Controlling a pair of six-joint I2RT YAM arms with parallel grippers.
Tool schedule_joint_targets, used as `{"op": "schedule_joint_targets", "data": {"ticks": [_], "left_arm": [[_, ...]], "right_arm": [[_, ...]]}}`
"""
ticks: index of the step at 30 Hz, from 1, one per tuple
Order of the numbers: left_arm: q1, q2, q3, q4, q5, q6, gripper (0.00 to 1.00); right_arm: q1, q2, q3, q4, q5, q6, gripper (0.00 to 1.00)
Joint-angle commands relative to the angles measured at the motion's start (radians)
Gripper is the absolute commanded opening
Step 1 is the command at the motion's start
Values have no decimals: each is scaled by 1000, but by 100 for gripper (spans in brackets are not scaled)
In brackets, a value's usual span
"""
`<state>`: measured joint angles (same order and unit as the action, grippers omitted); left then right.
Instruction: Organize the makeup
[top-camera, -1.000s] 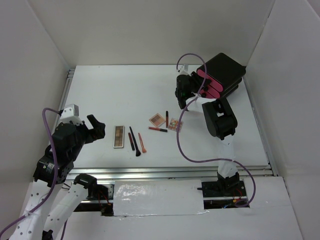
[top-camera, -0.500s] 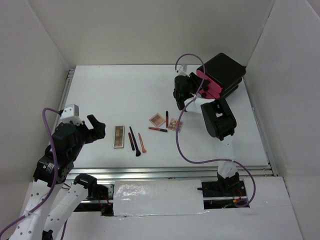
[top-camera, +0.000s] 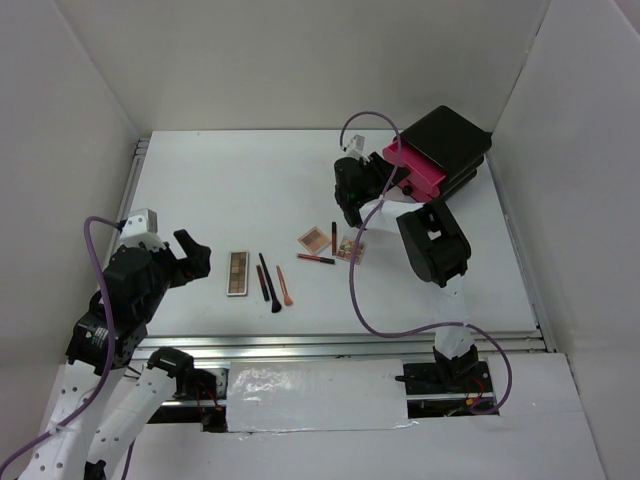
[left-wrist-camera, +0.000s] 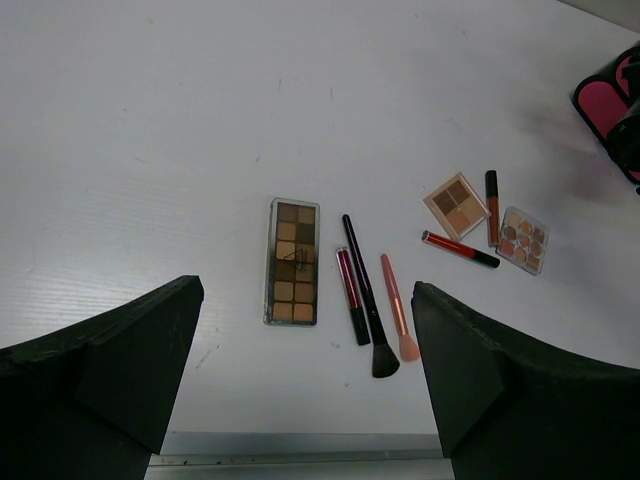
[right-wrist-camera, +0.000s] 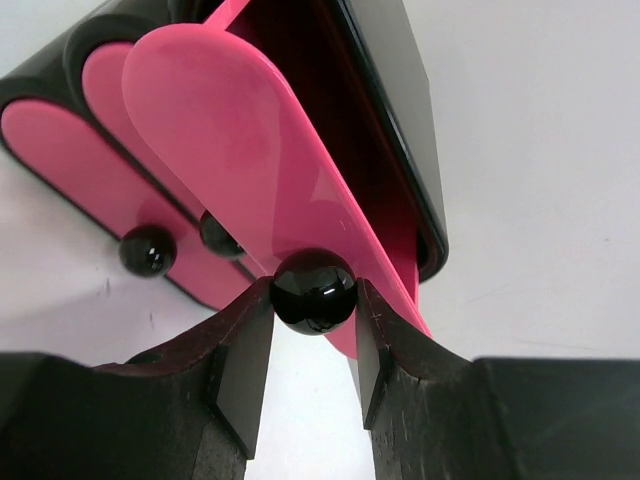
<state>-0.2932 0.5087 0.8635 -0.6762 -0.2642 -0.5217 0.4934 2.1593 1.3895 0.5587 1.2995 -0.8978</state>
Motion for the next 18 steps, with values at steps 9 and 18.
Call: {"op": "schedule_joint_targets", "data": {"ticks": [9,18], "left_arm": [[-1,-16,0,44,8,25,99],[0,-15,2,43,6,25,99]], "right_arm": [[47,-69,-4,-304,-22,334,37],[74,-102,60,-500,-68,505,91]]}}
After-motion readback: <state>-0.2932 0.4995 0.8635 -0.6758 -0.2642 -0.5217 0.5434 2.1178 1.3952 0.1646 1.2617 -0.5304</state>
